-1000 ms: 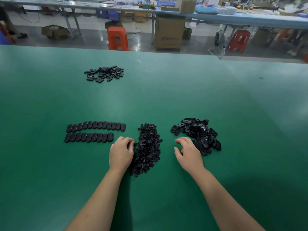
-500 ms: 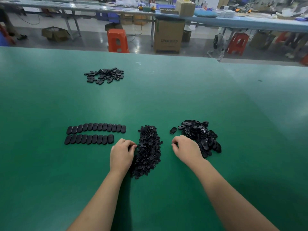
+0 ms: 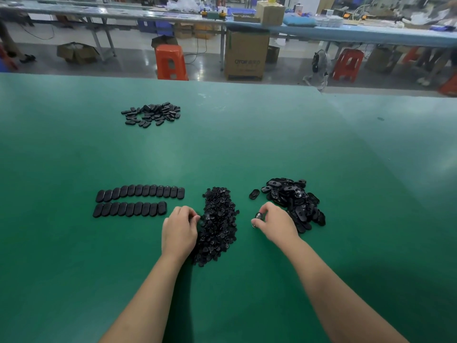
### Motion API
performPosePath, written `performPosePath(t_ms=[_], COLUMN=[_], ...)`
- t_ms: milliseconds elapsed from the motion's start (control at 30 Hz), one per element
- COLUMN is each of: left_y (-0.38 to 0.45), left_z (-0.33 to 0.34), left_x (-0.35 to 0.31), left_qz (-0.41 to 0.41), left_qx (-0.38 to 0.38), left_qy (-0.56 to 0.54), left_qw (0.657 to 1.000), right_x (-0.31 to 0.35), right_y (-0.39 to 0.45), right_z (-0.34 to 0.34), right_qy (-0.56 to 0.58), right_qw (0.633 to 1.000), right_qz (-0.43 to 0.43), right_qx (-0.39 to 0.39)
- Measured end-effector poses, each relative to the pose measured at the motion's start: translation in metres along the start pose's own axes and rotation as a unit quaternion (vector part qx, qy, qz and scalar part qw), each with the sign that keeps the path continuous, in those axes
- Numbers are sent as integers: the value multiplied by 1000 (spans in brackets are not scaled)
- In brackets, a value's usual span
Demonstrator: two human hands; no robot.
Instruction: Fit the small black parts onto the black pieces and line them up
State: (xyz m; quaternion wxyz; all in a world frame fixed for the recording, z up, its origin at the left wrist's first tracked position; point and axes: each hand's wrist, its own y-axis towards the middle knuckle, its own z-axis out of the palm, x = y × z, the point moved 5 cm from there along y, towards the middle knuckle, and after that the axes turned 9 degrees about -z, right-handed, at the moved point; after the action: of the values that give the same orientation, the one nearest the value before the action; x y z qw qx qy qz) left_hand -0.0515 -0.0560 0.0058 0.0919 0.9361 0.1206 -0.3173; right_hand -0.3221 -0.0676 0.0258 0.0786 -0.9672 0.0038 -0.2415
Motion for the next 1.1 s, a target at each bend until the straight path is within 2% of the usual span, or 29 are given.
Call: performPosePath(t_ms=[167, 300, 433, 500, 833, 1100], left_y=[-3, -5, -7, -7, -7, -7], left_z=[-4, -7, -10, -10, -10, -11], left_x=[5, 0, 0, 0, 1, 0], left_qz=[-45, -32, -19, -15, -18, -22], left_qx=[2, -8, -24, -25, -19, -16], left_qy=[-62, -69, -86, -85, -84, -88], left_qw=[997, 997, 996, 996, 996, 996], right_x=[4, 10, 12, 12, 9, 9], right_y=[-9, -20, -31, -36, -45, -48], right_z=[0, 8, 21, 26, 39, 36], right_qy=[158, 353, 448, 450, 343, 362], right_qw=[986, 933, 888, 885, 924, 912], right_qz=[-38, -22, -18, -26, -33, -38], right_qx=[-34, -66, -103, -118, -165, -188])
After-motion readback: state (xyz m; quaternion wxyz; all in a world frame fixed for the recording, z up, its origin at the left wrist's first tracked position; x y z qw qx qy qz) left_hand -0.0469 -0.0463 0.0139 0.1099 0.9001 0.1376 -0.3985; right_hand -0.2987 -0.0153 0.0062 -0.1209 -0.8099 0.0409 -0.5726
